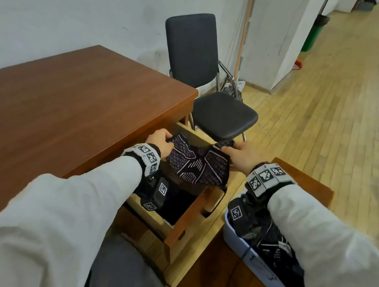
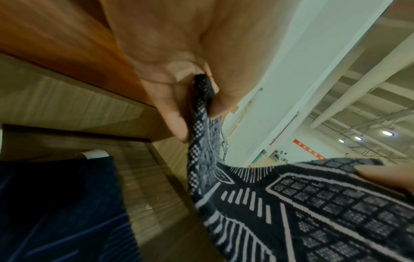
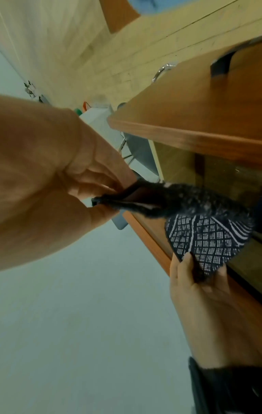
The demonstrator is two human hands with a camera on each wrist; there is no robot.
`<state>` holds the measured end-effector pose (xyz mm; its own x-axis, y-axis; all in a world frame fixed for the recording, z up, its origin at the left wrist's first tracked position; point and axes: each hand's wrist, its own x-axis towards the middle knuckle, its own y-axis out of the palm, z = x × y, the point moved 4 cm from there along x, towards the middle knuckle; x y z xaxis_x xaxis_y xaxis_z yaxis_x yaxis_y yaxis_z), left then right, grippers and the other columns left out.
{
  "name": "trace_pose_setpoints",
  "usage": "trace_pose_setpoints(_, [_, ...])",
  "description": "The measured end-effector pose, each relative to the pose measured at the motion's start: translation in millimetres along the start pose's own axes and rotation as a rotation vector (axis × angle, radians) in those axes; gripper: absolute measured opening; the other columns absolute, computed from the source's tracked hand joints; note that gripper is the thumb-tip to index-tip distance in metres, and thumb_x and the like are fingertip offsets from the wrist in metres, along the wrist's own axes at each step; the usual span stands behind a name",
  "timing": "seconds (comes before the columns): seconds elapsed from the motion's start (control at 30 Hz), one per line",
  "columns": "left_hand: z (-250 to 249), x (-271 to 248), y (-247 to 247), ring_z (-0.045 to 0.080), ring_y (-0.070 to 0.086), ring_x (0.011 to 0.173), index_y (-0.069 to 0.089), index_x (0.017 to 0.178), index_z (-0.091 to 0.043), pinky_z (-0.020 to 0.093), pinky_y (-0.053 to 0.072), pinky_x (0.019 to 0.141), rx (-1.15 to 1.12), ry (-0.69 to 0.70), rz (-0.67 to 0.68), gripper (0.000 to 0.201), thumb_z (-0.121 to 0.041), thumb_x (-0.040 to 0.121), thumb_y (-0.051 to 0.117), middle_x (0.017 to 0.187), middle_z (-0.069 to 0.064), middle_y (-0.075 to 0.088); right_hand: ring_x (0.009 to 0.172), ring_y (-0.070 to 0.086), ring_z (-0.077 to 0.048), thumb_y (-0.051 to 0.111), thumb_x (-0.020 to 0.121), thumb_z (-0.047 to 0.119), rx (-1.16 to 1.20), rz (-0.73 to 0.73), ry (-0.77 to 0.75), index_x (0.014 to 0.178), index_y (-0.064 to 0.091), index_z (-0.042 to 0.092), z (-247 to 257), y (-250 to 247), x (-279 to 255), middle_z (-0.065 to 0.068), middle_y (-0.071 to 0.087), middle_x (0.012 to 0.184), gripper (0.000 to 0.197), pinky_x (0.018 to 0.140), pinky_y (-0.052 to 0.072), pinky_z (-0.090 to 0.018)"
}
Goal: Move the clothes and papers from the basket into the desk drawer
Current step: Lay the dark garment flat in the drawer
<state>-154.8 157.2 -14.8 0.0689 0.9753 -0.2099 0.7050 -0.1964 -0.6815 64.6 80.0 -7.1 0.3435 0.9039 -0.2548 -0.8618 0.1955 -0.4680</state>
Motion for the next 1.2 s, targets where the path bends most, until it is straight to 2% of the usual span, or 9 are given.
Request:
trace_pose_setpoints(0.07, [7.3,14.6,6.1,0.031,0.062,0.106,0.056,0.119,-0.013,0.042,0.055,0.089,0.037,-0.018,0.004,0.027,-0.016,0.093,0.055,0.128,0.011,0.058,0.068,0.063,-0.015,0.061,0.087,0.034,-0.112,0.003,0.003,0.086,0.065,0.007,6.4,13.2,11.1,-0.005,0.065,0.077,0.027,0.055,0.049,-0.025])
trace_pose_setpoints(0.13, [14.5,29.3,12.1,0.030,0.057,0.114,0.056,0.121,-0.012,0.036,0.048,0.097,0.087,-0.030,-0.007,0.027,-0.017,0.094,0.053,0.128,0.010,0.058,0.057,0.055,-0.010,0.057,0.092,0.027,-0.224,-0.012,0.007,0.092,0.065,0.004,5.7,23.1,25.4,-0.004,0.061,0.074,0.024,0.045,0.038,-0.020])
trace_pose_setpoints(0.27, [32.4,58.0,25.0,0.030,0.051,0.123,0.055,0.124,-0.011,0.037,0.040,0.104,0.142,-0.072,0.005,0.030,-0.015,0.094,0.052,0.133,0.010,0.055,0.077,0.063,-0.023,0.060,0.088,0.017,-0.388,-0.034,-0.063,0.106,0.055,0.009,4.2,43.6,46.3,-0.006,0.062,0.087,0.020,0.069,0.055,-0.032])
trace_pose_setpoints(0.43, [52.6,85.8,43.0,0.029,0.051,0.124,0.056,0.123,-0.009,0.037,0.040,0.104,0.121,-0.139,0.026,0.030,-0.009,0.094,0.051,0.135,0.011,0.052,0.076,0.061,-0.026,0.058,0.088,0.016,-0.698,0.064,-0.198,0.109,0.040,0.017,-7.0,66.3,64.8,-0.003,0.057,0.081,0.028,0.059,0.050,-0.031])
trace_pose_setpoints(0.57, [66.0,101.1,55.6,0.030,0.049,0.125,0.054,0.125,-0.003,0.034,0.038,0.104,0.067,-0.180,0.038,0.031,-0.003,0.095,0.048,0.137,0.013,0.049,0.080,0.063,-0.027,0.055,0.089,0.024,-0.974,0.188,-0.243,0.104,0.046,0.017,-13.9,79.2,76.9,-0.004,0.062,0.085,0.019,0.072,0.053,-0.037])
trace_pose_setpoints(0.7, [73.5,112.3,62.2,0.031,0.049,0.124,0.054,0.123,0.000,0.034,0.038,0.102,0.050,-0.202,0.025,0.030,-0.001,0.094,0.046,0.137,0.015,0.049,0.084,0.062,-0.026,0.054,0.089,0.022,-1.019,0.179,-0.241,0.102,0.047,0.017,-17.9,81.2,88.4,-0.001,0.062,0.087,0.016,0.081,0.051,-0.038])
trace_pose_setpoints(0.83, [79.2,117.8,71.6,0.031,0.049,0.125,0.054,0.123,0.001,0.034,0.039,0.102,0.059,-0.225,0.036,0.030,0.001,0.094,0.046,0.138,0.016,0.048,0.080,0.057,-0.025,0.054,0.090,0.022,-1.104,0.261,-0.167,0.104,0.053,0.017,-27.0,84.6,92.9,-0.002,0.061,0.091,0.015,0.077,0.046,-0.035])
trace_pose_setpoints(1.0, [83.8,117.4,78.5,0.032,0.047,0.127,0.051,0.128,-0.002,0.038,0.038,0.104,0.131,-0.247,0.058,0.036,0.003,0.094,0.044,0.138,0.016,0.049,0.092,0.063,-0.026,0.050,0.093,0.026,-1.208,0.305,-0.187,0.093,0.054,0.020,-31.2,89.7,95.3,-0.002,0.066,0.098,0.008,0.078,0.043,-0.035])
trace_pose_setpoints(1.2, [84.7,113.6,75.7,0.032,0.045,0.129,0.050,0.132,-0.005,0.037,0.039,0.105,0.182,-0.255,0.088,0.040,0.002,0.092,0.049,0.140,0.014,0.047,0.093,0.061,-0.025,0.050,0.091,0.024,-1.140,0.257,-0.206,0.102,0.061,0.019,-28.9,87.7,95.9,-0.001,0.066,0.097,0.016,0.091,0.040,-0.039])
